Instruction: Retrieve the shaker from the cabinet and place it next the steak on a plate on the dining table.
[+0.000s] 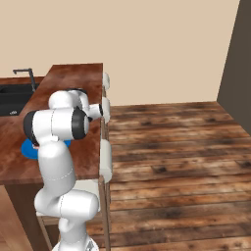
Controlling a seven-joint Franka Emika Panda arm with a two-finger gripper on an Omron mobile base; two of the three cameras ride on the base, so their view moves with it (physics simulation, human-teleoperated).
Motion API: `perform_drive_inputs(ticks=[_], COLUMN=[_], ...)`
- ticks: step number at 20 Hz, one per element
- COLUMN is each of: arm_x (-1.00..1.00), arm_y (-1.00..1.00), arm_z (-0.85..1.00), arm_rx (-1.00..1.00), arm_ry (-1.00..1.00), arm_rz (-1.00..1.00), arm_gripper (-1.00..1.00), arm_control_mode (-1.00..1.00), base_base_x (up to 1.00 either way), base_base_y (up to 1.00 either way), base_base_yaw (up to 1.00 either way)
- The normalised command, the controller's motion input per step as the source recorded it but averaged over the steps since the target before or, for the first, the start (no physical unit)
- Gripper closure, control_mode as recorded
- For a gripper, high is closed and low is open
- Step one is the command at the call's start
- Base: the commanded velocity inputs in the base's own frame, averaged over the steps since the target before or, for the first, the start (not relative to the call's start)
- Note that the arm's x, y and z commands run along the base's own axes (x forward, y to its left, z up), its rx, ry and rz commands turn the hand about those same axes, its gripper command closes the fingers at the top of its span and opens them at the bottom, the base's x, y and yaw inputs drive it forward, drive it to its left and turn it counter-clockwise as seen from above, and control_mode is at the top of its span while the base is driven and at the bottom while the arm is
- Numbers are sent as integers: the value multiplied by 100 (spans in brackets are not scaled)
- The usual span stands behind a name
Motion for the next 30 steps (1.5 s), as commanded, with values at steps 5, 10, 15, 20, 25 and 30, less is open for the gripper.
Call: perform_drive_inputs(ticks=[5, 10, 15, 20, 25, 30], arm_x=[1, 0, 0, -9, -11, 0], arm_y=[0, 0, 0, -9, -24, -28], arm_z=[-32, -26, -9, -1, 0, 0], arm_rx=[3, 3, 2, 2, 1, 1], arm_ry=[0, 0, 0, 0, 0, -3], arm_rz=[2, 2, 1, 0, 0, 0], arm_gripper=[100, -100, -100, -100, -100, -100], arm_control_mode=[-100, -100, -100, -100, -100, -100], base_base_x=[0, 0, 0, 0, 0, 0], base_base_y=[0, 0, 0, 0, 0, 0], base_base_yaw=[0, 0, 0, 0, 0, 0])
